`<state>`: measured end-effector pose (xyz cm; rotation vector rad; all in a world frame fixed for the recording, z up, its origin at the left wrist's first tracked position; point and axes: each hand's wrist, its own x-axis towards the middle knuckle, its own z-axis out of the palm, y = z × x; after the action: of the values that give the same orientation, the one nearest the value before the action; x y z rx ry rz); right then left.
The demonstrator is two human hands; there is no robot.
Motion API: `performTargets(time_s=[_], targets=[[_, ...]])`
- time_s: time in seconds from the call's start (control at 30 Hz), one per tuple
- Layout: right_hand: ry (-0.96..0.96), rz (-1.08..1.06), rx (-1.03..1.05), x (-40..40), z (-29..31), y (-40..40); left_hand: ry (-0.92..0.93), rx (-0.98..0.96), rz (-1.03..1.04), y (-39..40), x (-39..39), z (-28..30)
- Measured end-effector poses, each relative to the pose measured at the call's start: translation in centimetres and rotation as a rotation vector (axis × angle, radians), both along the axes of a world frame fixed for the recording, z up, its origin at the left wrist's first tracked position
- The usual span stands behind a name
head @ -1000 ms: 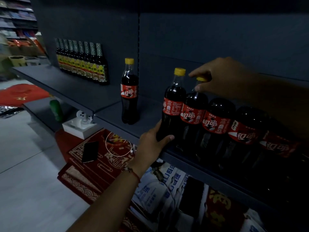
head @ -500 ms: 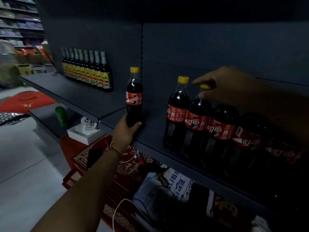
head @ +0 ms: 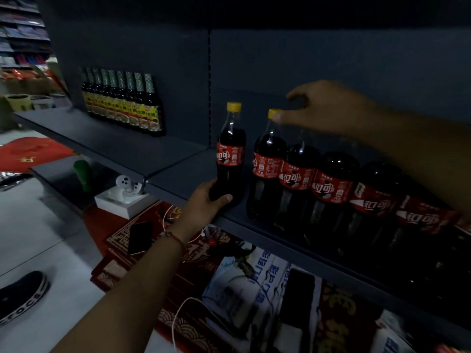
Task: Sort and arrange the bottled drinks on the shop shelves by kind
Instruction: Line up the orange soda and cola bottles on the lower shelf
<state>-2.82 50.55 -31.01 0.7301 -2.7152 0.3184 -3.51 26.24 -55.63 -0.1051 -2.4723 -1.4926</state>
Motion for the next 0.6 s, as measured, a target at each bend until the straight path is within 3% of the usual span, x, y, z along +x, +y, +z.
performTargets(time_s=[0.2, 0.33, 0.6], targets=[[-0.056, -0.028, 0.181, -1.2, 0.5, -3.3, 0.014, -0.010, -0.007, 1.1, 0.7, -0.2], [-0.162, 0.057, 0.164, -1.0, 1.3, -2.6, 0.052, -0.026, -0.028, 1.1, 0.7, -0.7], [-0.141, 0.093, 0.073, -2.4, 0.0, -3.0, 0.091, 0.013, -0.051, 1.5, 1.1, -0.7]])
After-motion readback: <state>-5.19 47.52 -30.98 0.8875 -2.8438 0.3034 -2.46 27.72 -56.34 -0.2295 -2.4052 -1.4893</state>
